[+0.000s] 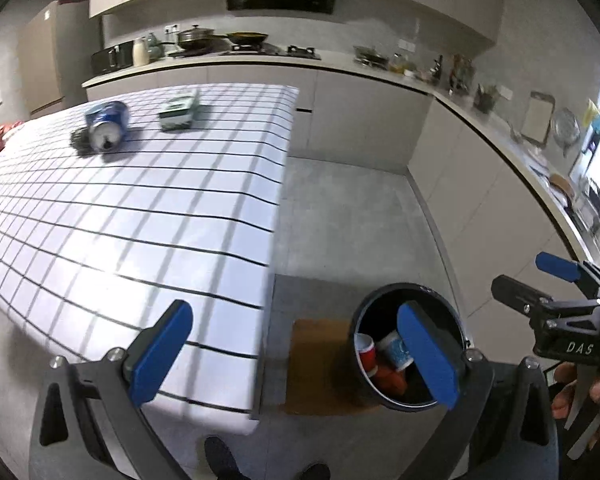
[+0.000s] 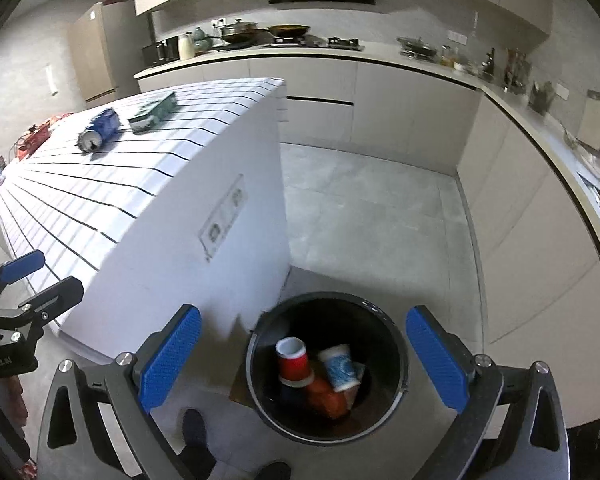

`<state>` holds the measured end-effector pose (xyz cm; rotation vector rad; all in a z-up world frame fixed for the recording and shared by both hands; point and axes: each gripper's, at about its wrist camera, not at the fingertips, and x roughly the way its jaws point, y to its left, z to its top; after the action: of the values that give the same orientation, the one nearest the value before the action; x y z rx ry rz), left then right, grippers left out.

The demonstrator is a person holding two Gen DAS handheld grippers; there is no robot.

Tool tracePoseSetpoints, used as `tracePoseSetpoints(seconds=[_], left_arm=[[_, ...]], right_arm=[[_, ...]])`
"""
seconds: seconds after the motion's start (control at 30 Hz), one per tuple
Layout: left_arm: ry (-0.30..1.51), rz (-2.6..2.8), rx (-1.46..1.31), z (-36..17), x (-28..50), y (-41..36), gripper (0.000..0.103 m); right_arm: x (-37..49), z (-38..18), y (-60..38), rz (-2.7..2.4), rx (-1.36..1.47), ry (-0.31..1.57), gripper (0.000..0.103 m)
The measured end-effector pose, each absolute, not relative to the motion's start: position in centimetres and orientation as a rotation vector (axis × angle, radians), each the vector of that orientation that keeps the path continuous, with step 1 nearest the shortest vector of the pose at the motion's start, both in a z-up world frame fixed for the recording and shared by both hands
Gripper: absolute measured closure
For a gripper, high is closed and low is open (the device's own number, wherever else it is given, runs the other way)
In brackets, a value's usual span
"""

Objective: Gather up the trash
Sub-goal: 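Move both tools back over the table toward the can and carton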

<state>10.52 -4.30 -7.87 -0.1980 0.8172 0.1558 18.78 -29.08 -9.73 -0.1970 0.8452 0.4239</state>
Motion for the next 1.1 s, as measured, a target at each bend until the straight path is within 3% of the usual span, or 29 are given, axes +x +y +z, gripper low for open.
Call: tracePoseSetpoints(seconds=[0.73,1.1], left_arm=[[0.643,0.342,-0.248,-5.3,9.1,13.2,0.000],[0.688,0.404,-0.273,-6.0,12.5,21.5,0.000]], right_arm=[[19.1,-5.5,-11.9,0.546,-0.265,0.771,0.000],[23.2,-3.6,-3.9,0.585,-0.222,0.721,0.000]])
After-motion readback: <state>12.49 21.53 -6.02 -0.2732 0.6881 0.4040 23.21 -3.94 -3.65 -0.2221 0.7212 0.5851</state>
